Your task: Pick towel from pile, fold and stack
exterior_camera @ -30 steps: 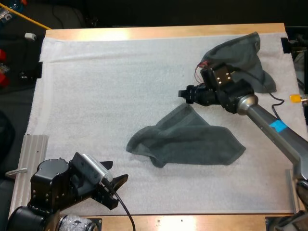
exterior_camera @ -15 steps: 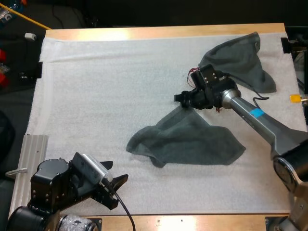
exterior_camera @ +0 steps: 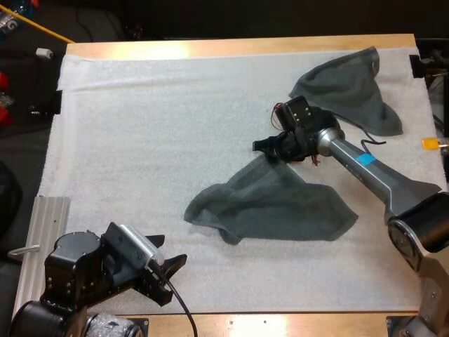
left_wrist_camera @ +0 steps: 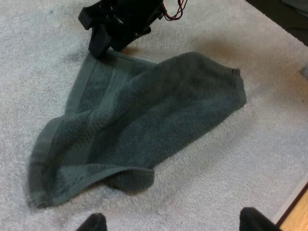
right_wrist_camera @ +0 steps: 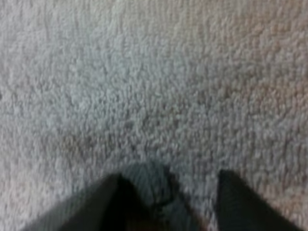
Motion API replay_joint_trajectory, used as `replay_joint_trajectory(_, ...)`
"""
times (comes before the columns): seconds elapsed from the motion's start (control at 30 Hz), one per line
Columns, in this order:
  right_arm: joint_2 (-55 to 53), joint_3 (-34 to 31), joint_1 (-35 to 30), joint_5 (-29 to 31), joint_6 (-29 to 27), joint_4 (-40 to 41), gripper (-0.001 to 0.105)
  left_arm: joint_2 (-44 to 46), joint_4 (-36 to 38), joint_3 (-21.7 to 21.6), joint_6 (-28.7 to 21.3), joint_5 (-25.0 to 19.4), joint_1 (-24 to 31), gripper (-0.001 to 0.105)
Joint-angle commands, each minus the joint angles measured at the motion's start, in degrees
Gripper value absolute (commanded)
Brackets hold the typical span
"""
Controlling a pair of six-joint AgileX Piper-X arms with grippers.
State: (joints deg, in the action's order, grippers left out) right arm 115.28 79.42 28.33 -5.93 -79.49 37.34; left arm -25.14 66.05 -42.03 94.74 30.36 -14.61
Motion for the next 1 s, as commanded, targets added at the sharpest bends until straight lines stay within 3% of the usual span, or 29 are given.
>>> replay_joint_trajectory(0.0, 0.37, 0.42, -0.07, -1.43, -0.56, 0.71, 0.032, -0.23, -0.4, 0.18, 0.52, 0.26, -0.36, 0.056)
replay_joint_trajectory(0.27, 0.37, 0.42, 0.04, -8.56, -2.1, 0.71, 0.0, -0.23, -0.4, 0.18, 0.52, 0.26, -0.36, 0.056)
replay_joint_trajectory(0.43, -1.2, 0.42, 0.04, -9.1, -4.64, 0.77, 0.0, -0.23, -0.4, 0.18, 0.52, 0.26, -0.36, 0.056)
replay_joint_trajectory(0.5, -2.69, 0.42, 0.04, -6.68, -6.5, 0.77, 0.0, -0.23, -0.4, 0.18, 0.52, 0.26, -0.36, 0.056)
replay_joint_trajectory(0.73, -8.49, 1.24, -1.01, 12.01, -10.22, 1.0, 0.0, -0.23, -0.4, 0.18, 0.09, 0.26, -0.36, 0.056)
replay_joint_trajectory(0.97, -9.35, 2.03, -5.13, 17.0, -10.43, 1.79, 0.0, -0.23, -0.4, 0.18, -0.33, 0.26, -0.36, 0.056)
